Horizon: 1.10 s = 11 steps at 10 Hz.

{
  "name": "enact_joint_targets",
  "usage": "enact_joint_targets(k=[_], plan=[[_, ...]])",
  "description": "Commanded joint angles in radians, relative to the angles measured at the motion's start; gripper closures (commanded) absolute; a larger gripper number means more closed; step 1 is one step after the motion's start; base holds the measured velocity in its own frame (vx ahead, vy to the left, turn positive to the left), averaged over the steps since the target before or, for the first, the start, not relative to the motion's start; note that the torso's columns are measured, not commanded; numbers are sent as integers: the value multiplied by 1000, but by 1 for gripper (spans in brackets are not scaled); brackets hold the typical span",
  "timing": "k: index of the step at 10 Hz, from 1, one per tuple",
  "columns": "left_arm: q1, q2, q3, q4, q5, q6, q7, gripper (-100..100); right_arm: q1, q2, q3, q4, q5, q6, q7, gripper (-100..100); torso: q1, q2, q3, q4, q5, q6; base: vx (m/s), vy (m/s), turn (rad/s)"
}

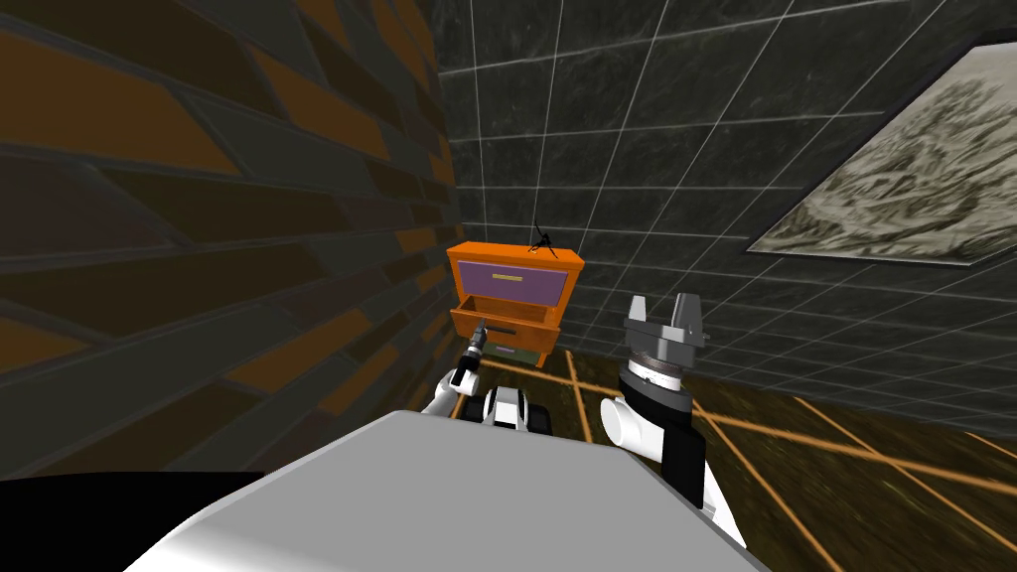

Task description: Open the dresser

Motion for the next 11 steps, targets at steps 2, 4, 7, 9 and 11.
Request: enact_joint_targets(k=[2, 4, 7, 9, 11], plan=[[-57, -1, 8, -18, 3, 73, -1, -100, 0, 0, 0, 0, 0, 0, 0, 0, 0, 9, 6, 3, 0, 0, -40, 11, 43], [-75, -1, 10, -23, 4, 95, -2, -100, 0, 0, 0, 0, 0, 0, 0, 0, -1, 14, 9, 4, -1, 0, -71, -5, 21], [-124, -5, 18, -11, 8, 139, -5, -100, 0, 0, 0, 0, 0, 0, 0, 0, 0, 13, 8, 7, -1, 0, -65, 13, 30], [-126, -6, 19, -7, 8, 145, -5, 0, 0, 0, 0, 0, 0, 0, 0, 0, -1, 11, 7, 5, -1, -1, 0, 0, 0], [-125, -6, 19, -6, 8, 146, -5, 0, 0, 0, 0, 0, 0, 0, 0, 0, -1, 10, 6, 4, -1, 0, 0, 0, 0]])
